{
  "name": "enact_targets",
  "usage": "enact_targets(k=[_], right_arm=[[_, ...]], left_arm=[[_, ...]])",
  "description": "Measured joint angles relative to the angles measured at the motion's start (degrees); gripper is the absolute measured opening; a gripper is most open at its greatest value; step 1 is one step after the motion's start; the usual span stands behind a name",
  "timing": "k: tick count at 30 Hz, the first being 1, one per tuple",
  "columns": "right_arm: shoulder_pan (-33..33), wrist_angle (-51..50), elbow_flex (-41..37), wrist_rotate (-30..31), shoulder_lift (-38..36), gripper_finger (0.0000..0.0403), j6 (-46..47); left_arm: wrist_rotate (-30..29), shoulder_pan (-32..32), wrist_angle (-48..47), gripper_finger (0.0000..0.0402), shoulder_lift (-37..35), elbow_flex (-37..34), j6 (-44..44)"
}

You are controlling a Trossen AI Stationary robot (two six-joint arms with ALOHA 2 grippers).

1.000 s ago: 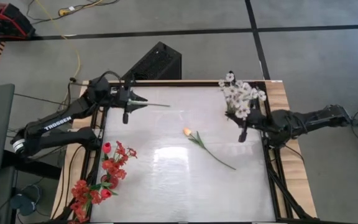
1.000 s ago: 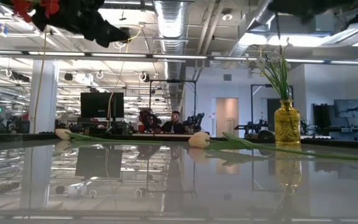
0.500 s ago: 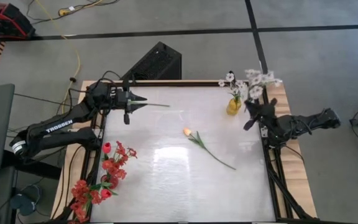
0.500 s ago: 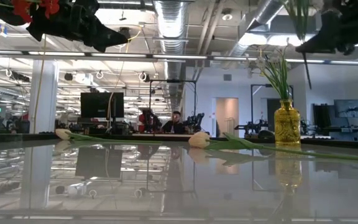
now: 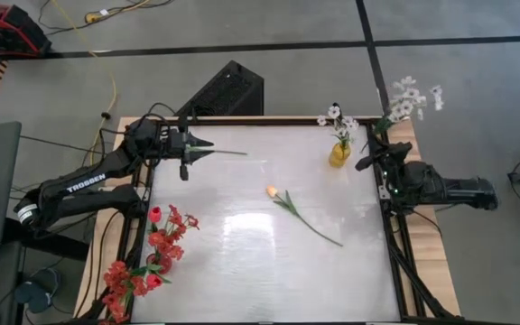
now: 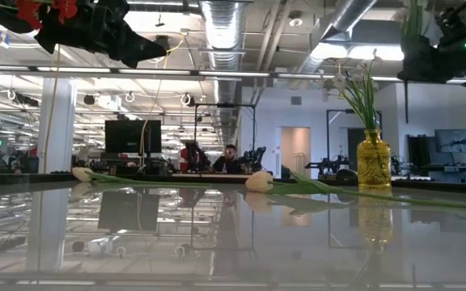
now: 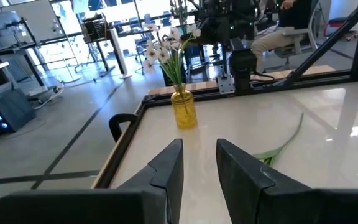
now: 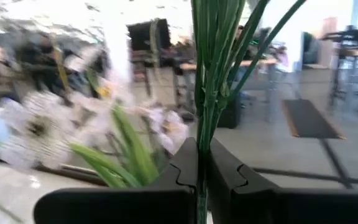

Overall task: Sort flowers into vase by color
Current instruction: Put the white flowers into the yellow vase

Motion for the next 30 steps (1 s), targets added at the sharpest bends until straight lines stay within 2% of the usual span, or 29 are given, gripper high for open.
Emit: enact_targets(k=[4, 7, 13, 23, 30], right_arm=[[-7.0, 6.7, -2.0, -9.4, 0.0, 0.0036, -1.9], [-11.9, 7.1, -2.5, -12.8, 0.0, 0.0036, -1.8], [-20.5, 8.0, -2.5, -24.2, 1.3, 0.0036, 0.8], [-30.0, 13.3, -2.5, -35.0, 8.9, 0.0036, 3.6], [-31.7, 15.2, -2.5, -36.2, 14.2, 0.0036, 5.3]], left_arm=[[0.0, 0.0, 0.0, 0.0084, 0.0, 0.0, -0.1], [1.0, 0.0, 0.0, 0.0084, 0.0, 0.0, -0.5], [1.3, 0.0, 0.0, 0.0084, 0.0, 0.0, -0.3], [1.1, 0.0, 0.2, 0.0084, 0.0, 0.0, -0.3], [1.1, 0.0, 0.5, 0.0084, 0.0, 0.0, -0.3]])
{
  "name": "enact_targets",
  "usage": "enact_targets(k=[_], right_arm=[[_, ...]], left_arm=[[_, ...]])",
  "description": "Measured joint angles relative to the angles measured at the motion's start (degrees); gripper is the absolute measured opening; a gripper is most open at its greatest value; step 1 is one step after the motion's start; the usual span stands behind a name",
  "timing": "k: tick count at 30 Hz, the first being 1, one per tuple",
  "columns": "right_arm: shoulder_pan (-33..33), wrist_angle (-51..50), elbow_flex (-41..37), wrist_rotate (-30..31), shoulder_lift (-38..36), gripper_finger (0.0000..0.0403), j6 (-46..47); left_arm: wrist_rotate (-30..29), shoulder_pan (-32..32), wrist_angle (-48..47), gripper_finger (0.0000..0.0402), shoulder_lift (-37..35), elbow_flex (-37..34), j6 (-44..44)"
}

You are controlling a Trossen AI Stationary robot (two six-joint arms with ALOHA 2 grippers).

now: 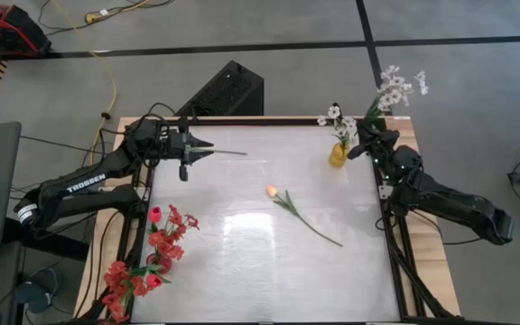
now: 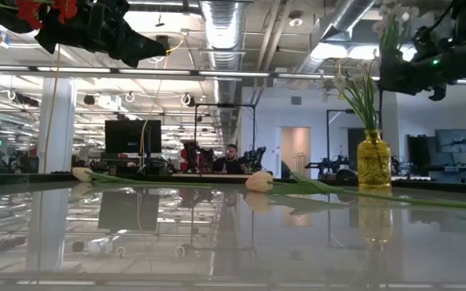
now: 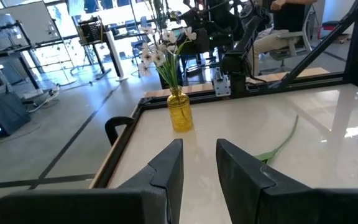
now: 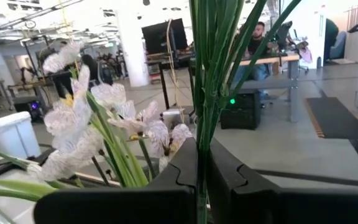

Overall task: Sort flowers into vase by color
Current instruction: Put the white flowers into the yellow vase

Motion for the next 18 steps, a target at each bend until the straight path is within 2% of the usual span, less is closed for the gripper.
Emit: enact_targets(k=[8, 18], right_arm=[[0.0, 4.1, 0.0, -1.4, 3.6, 0.0036, 0.3], [0.2, 4.1, 0.0, -2.5, 3.7, 0.0036, 0.7]], left_arm=[[0.0, 0.0, 1.3, 0.0084, 0.0, 0.0, -0.1], [0.0, 0.0, 1.4, 0.0084, 0.0, 0.0, -0.2]])
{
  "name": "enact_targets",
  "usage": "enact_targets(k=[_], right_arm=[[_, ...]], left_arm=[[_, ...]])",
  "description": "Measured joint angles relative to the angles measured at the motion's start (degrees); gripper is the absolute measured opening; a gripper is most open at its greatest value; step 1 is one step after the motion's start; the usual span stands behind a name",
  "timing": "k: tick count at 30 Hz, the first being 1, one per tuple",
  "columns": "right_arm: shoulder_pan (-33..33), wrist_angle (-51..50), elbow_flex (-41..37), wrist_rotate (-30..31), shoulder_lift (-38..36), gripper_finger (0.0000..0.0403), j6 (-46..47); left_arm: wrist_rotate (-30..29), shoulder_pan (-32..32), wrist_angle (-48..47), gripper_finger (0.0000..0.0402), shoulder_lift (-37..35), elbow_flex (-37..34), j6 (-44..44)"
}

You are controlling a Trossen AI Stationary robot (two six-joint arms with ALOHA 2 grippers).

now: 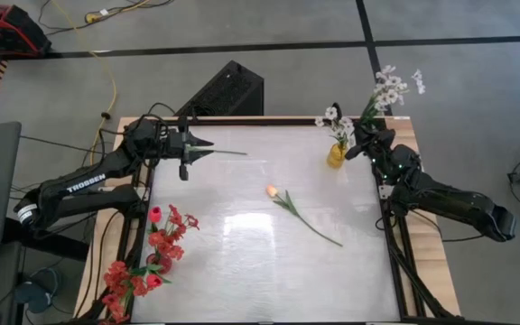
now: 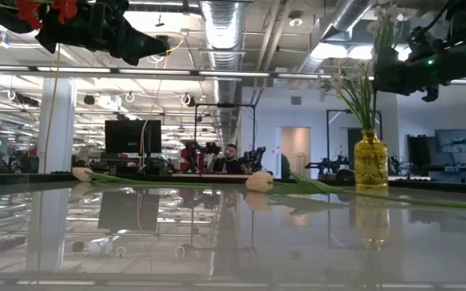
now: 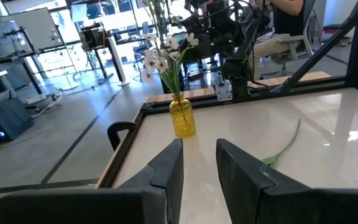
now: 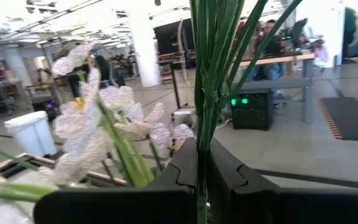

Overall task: Sort flowers into vase by color
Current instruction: Put the white flowers into the yellow vase

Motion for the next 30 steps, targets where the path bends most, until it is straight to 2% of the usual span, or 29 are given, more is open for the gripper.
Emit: enact_targets(k=[14, 30], right_arm=[[1.5, -2.1, 0.0, -0.4, 1.2, 0.0036, 0.2], [1.5, -2.8, 0.0, -0.4, 8.9, 0.0036, 0.1]], left_arm=[[0.0, 0.0, 0.0, 0.0085, 0.0, 0.0, -0.2], [0.0, 0.0, 0.0, 0.0085, 0.0, 0.0, -0.2]])
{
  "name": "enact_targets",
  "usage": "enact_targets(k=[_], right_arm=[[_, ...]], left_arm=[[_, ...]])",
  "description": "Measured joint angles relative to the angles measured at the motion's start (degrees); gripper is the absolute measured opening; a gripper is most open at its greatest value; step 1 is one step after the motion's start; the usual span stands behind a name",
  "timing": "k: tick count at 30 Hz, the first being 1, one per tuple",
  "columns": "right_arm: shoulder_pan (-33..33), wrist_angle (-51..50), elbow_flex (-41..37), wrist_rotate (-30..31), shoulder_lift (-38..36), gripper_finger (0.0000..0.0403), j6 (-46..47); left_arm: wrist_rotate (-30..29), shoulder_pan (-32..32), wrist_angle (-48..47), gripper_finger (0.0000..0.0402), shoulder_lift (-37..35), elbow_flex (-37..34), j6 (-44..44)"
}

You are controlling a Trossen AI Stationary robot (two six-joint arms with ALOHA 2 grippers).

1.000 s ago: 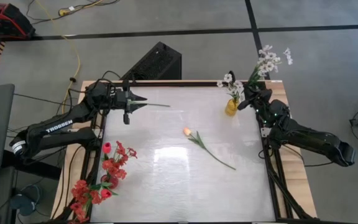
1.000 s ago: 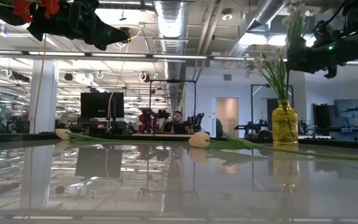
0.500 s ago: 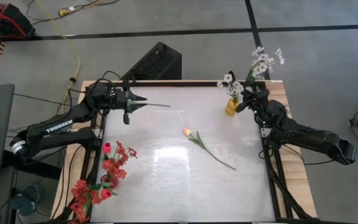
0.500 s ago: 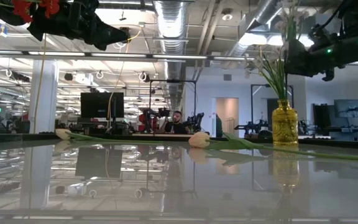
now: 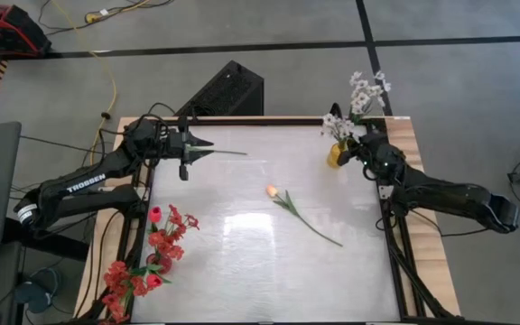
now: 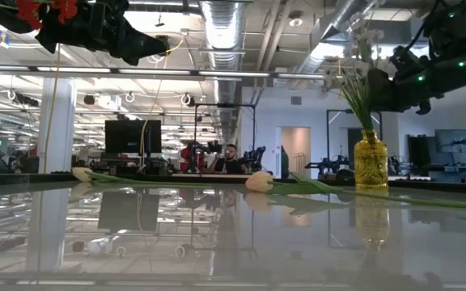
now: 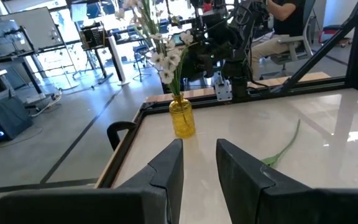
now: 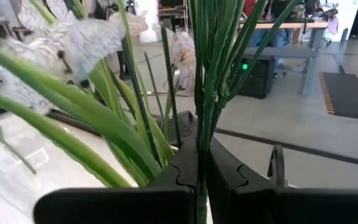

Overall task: Sort flowers into vase by color
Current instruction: Put the white flowers into the yellow vase

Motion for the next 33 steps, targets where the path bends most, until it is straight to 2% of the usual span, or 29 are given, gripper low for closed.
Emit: enact_targets(k=[5, 17, 23, 33], right_arm=[[0.0, -0.6, 0.0, -0.9, 0.7, 0.0045, -0.4], [0.0, -4.3, 0.3, -1.1, 0.6, 0.0141, -0.7], [0.0, -14.1, 4.2, -1.3, 0.0, 0.0166, -1.6], [2.1, -33.8, 13.8, -1.4, -0.2, 0.0166, -2.2]], left_arm=[[0.0, 0.0, -0.3, 0.0085, 0.0, 0.0, 0.2], [0.0, 0.0, -0.2, 0.0085, 0.0, 0.0, 0.4], [0.0, 0.0, -0.2, 0.0085, 0.0, 0.0, 0.4], [0.0, 0.0, 0.0, 0.0085, 0.0, 0.0, 0.8]])
